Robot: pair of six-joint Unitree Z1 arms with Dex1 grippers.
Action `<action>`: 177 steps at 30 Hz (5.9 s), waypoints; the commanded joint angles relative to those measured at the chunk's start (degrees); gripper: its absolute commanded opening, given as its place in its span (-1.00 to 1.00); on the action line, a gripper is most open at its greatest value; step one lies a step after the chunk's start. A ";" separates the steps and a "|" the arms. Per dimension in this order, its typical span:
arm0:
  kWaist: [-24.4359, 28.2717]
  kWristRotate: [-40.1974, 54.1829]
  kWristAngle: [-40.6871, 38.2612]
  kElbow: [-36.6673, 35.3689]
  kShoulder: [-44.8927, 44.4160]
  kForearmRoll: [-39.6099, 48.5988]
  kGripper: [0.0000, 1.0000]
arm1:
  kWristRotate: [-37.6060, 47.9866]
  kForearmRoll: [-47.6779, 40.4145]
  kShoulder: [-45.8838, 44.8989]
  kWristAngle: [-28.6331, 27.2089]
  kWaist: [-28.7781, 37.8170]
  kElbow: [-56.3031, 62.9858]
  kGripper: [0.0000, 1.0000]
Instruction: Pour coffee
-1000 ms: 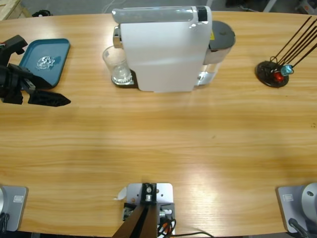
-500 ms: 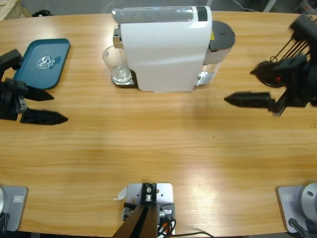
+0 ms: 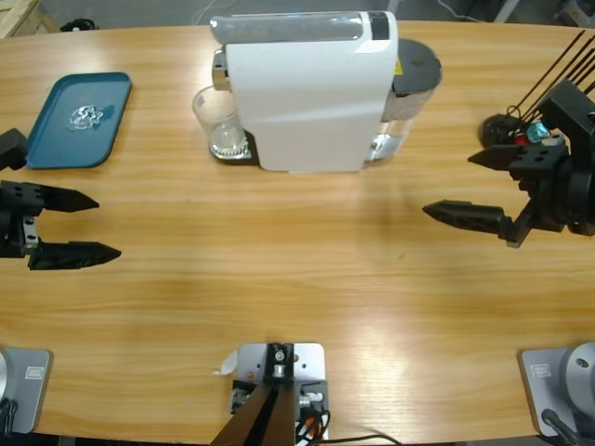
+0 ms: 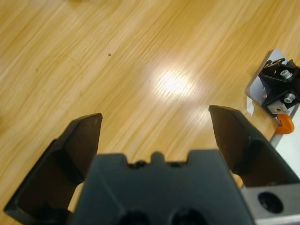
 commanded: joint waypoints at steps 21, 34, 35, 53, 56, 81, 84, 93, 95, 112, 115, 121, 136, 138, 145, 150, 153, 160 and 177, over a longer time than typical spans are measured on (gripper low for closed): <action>3.35 9.62 -3.21 -7.03 3.52 -3.09 1.00 | 1.77 -4.59 -0.60 -5.27 -1.93 3.54 1.00; 3.35 10.83 -4.78 -4.97 6.45 -12.26 1.00 | 1.77 -4.07 1.00 -4.79 -2.17 3.68 1.00; 3.35 10.76 -4.72 -4.13 6.35 -13.09 1.00 | 1.77 -3.99 1.00 -4.42 -2.17 3.61 1.00; 3.35 11.01 -0.89 0.98 5.40 -19.33 1.00 | 0.98 -2.47 1.88 -3.95 -2.26 3.24 1.00; 3.35 10.92 -0.28 1.27 5.42 -19.33 1.00 | 1.07 -2.50 2.04 -4.02 -2.26 3.10 1.00; 3.27 10.74 2.13 1.72 4.54 -19.57 1.00 | 1.16 -2.59 3.36 -3.69 -2.26 2.75 1.00; 3.28 10.74 2.22 1.72 4.80 -19.61 1.00 | 1.16 -2.59 3.45 -3.56 -2.26 2.73 1.00; 3.27 10.72 2.31 1.72 5.03 -19.68 1.00 | 1.33 -2.59 3.36 -3.34 -2.26 2.73 1.00; 3.28 10.74 2.31 1.72 5.15 -19.68 1.00 | 1.35 -2.59 3.36 -3.25 -2.26 2.75 1.00; 3.27 10.71 2.33 1.81 5.15 -19.68 1.00 | 1.38 -2.59 3.45 -3.51 -2.26 2.82 1.00; 3.27 10.74 2.48 1.81 5.21 -19.68 1.00 | 1.35 -2.45 3.67 -3.62 -2.26 2.82 1.00; 3.30 10.74 2.48 1.81 5.33 -19.68 1.00 | 1.33 -2.41 3.73 -3.60 -2.26 2.82 1.00; 3.27 10.83 2.75 1.90 5.63 -19.68 1.00 | 1.07 -2.41 3.89 -3.99 -2.26 2.82 1.00; 3.27 10.88 2.84 1.90 5.77 -19.68 1.00 | 1.07 -2.41 3.94 -3.95 -2.26 2.82 1.00; 3.27 10.92 2.94 1.90 6.02 -19.94 1.00 | 1.07 -2.41 4.06 -3.95 -2.26 2.82 1.00; 3.27 10.99 2.92 1.90 6.49 -20.15 1.00 | 1.07 -2.41 4.03 -3.95 -2.26 2.86 1.00; 3.27 10.92 2.78 1.90 6.58 -20.28 1.00 | 1.07 -2.41 4.22 -3.77 -2.26 2.82 1.00; 3.28 10.92 2.48 1.99 7.07 -20.70 1.00 | 1.07 -2.50 4.24 -3.72 -2.26 2.91 1.00; 3.27 11.01 0.95 0.90 9.83 -21.61 1.00 | 1.07 -2.59 5.20 -3.51 -2.26 2.65 1.00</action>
